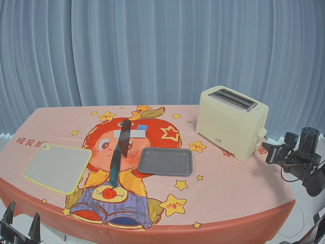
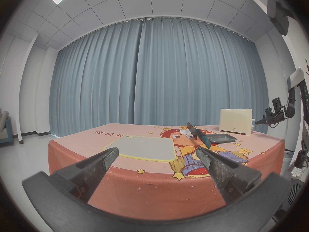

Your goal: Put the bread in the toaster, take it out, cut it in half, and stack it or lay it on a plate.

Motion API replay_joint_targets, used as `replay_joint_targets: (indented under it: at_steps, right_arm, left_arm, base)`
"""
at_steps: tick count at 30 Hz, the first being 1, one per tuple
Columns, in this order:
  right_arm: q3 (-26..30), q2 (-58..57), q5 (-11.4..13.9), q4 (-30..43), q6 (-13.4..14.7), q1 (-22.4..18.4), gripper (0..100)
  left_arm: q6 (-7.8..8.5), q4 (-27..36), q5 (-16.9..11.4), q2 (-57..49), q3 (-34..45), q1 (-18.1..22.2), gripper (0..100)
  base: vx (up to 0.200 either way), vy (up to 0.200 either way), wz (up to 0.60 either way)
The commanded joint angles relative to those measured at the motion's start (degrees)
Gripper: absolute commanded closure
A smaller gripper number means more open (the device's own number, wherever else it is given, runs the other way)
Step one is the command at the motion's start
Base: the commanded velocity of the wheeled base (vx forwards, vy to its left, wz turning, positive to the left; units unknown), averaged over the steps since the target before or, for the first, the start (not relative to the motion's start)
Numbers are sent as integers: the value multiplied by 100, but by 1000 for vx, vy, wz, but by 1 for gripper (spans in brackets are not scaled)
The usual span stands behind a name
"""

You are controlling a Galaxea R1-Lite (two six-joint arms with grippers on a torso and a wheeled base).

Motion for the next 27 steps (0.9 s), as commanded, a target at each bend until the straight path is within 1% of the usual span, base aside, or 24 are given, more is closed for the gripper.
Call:
replay_joint_targets:
  at_steps: [1, 4, 7, 9, 27]
  right_arm:
    - [-9, 167, 3, -53, -3, 21, 100]
    - [-9, 229, 3, -176, 14, 48, 100]
    - [-27, 255, 3, -264, 93, 65, 100]
    - [-88, 264, -5, -325, 199, 127, 100]
    - [-203, 422, -5, -334, 216, 171, 100]
  left_arm:
    - [-4, -2, 2, -40, 101, 0, 0]
    - [-4, -2, 2, -40, 101, 0, 0]
    - [-4, -2, 2, -40, 101, 0, 0]
    - [-4, -2, 2, -40, 101, 0, 0]
    - [-4, -2, 2, -40, 101, 0, 0]
  base:
    - [0, 0, 0]
    - [0, 0, 0]
    - [0, 0, 0]
    - [0, 0, 0]
    - [0, 0, 0]
